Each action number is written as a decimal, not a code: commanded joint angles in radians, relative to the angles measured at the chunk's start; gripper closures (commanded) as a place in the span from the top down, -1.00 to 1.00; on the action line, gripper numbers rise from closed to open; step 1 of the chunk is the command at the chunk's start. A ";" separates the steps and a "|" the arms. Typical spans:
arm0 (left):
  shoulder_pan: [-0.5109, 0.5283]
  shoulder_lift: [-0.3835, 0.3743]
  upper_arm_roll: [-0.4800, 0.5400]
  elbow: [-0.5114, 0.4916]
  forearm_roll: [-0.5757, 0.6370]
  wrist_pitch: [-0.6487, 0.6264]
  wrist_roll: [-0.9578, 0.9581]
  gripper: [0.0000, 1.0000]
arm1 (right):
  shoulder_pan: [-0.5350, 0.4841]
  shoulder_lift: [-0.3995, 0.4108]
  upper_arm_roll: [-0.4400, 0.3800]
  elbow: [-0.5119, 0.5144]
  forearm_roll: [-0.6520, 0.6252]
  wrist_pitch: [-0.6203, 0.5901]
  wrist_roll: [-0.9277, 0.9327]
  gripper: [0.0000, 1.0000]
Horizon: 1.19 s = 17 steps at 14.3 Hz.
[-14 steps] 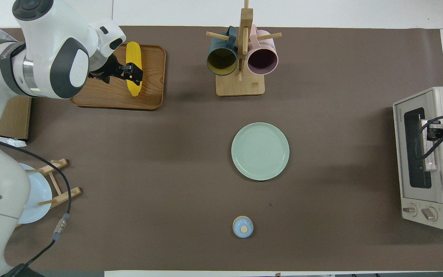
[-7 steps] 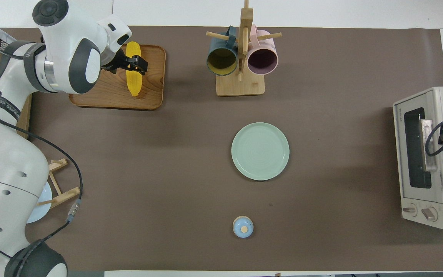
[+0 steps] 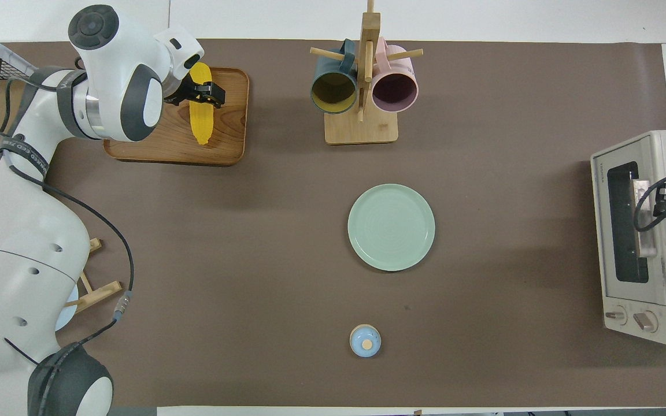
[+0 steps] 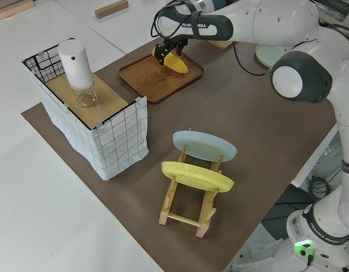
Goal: Put corn in oven
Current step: 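Lift the corn with the left gripper while the right gripper reaches the oven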
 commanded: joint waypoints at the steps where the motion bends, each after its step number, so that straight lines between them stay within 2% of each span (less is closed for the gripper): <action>1: -0.010 0.028 0.009 0.034 0.020 0.024 0.006 0.81 | -0.004 0.011 0.006 -0.036 0.007 0.042 0.032 -1.00; 2: -0.008 0.028 0.009 0.032 0.030 0.022 0.007 0.67 | 0.002 0.011 0.006 -0.036 0.007 0.049 0.041 -1.00; 3: -0.010 0.026 0.009 0.023 0.054 0.022 0.007 0.61 | 0.003 0.017 0.007 -0.034 0.007 0.051 0.053 -1.00; 4: -0.010 0.023 0.009 0.017 0.063 0.018 0.007 0.37 | 0.005 0.019 0.009 -0.028 0.007 0.045 0.055 -1.00; 5: -0.010 0.022 0.009 0.017 0.063 0.012 0.007 0.01 | 0.005 0.025 0.015 -0.013 0.007 0.031 0.055 -1.00; 8: -0.008 0.011 0.009 0.026 0.060 -0.057 0.007 -0.84 | 0.002 0.025 0.015 -0.022 0.007 0.042 0.050 -1.00; 9: -0.008 0.000 0.006 0.026 0.054 -0.080 0.006 -1.00 | -0.001 0.025 0.015 -0.028 0.007 0.043 0.047 -1.00; 11: -0.007 -0.052 0.004 0.020 0.012 -0.105 0.004 -1.00 | -0.004 0.024 0.015 -0.042 0.007 0.051 0.047 -1.00; 13: -0.005 -0.128 0.007 0.011 -0.061 -0.200 -0.005 -1.00 | 0.005 0.025 0.017 -0.055 0.037 0.058 0.058 -1.00; 14: -0.010 -0.197 0.006 -0.042 -0.068 -0.243 -0.034 -1.00 | 0.015 0.025 0.017 -0.062 0.060 0.069 0.062 -1.00; 17: -0.056 -0.494 0.002 -0.362 -0.069 -0.246 -0.213 -1.00 | 0.031 0.025 0.017 -0.098 0.066 0.100 0.062 -1.00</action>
